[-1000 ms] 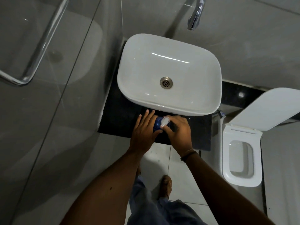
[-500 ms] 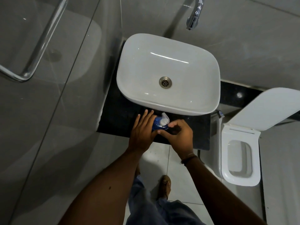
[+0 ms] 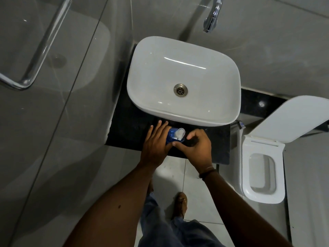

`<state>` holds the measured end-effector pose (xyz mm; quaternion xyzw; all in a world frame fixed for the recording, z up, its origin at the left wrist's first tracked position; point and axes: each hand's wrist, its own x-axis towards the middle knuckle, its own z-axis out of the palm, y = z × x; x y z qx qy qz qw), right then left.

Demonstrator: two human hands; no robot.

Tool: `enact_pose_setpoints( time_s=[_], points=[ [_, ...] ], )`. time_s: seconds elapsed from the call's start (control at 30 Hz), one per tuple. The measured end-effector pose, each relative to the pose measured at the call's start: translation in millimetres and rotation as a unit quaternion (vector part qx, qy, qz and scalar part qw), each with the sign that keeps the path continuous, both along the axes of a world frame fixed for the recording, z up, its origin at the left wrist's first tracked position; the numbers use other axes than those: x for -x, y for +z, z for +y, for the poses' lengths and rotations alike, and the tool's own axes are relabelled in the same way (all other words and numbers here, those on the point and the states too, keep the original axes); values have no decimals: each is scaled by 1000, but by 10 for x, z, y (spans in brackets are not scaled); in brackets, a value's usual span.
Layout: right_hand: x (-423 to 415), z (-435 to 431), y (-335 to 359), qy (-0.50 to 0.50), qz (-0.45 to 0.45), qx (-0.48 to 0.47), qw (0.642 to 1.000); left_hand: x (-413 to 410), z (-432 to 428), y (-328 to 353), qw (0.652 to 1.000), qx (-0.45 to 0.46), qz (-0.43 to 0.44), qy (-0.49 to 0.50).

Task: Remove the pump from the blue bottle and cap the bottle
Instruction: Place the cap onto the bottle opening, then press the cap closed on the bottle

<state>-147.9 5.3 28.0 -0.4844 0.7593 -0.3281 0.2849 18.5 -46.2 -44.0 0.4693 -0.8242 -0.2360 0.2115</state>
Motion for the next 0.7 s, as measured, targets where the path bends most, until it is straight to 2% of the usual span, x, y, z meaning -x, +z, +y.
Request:
enact_pose_setpoints(
  time_s=[0.13,0.27,0.4,0.7],
  points=[
    [24,-13,-24,54,-24,-9,998,2,-3,-14,1000,-1,-8,3],
    [86,-92,-52,26,-33,10,999,2,0,-10,1000,8,-1,8],
    [109,-151,-51,90,-23,-11,996,21,-2,0,1000,8,-1,18],
    [-217,-80,-46,-44,50,19,998,26,-18,-83,1000,14,-11,17]
  ],
)
